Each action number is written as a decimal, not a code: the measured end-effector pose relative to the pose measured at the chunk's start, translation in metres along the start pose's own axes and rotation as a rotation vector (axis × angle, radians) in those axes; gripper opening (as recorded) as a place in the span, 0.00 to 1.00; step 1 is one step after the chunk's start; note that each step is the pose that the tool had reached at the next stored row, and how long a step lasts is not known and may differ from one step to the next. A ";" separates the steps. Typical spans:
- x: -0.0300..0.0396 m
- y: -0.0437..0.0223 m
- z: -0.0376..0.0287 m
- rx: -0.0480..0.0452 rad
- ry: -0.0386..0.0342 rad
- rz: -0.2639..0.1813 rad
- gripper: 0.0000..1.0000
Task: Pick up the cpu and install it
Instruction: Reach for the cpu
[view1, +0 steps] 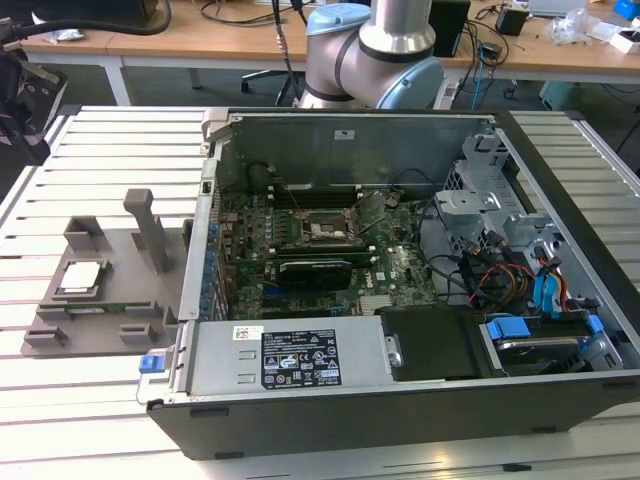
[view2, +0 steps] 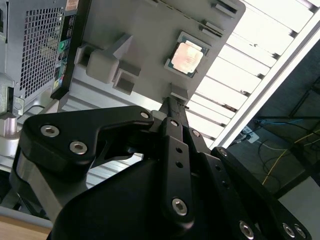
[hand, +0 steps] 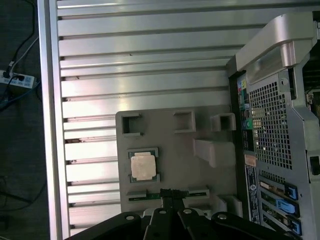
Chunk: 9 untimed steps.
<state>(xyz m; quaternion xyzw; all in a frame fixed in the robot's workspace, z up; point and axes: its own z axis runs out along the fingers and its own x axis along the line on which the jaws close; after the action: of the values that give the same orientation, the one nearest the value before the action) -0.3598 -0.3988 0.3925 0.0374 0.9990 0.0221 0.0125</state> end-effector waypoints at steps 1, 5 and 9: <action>0.0006 -0.0001 0.0000 0.0000 -0.0001 0.000 0.11; 0.0036 -0.0003 -0.0001 0.0000 0.0000 0.000 0.11; 0.0072 -0.0006 -0.0001 0.0000 -0.0001 0.000 0.11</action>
<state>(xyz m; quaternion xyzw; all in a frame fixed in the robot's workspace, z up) -0.3671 -0.3989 0.3925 0.0374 0.9990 0.0221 0.0125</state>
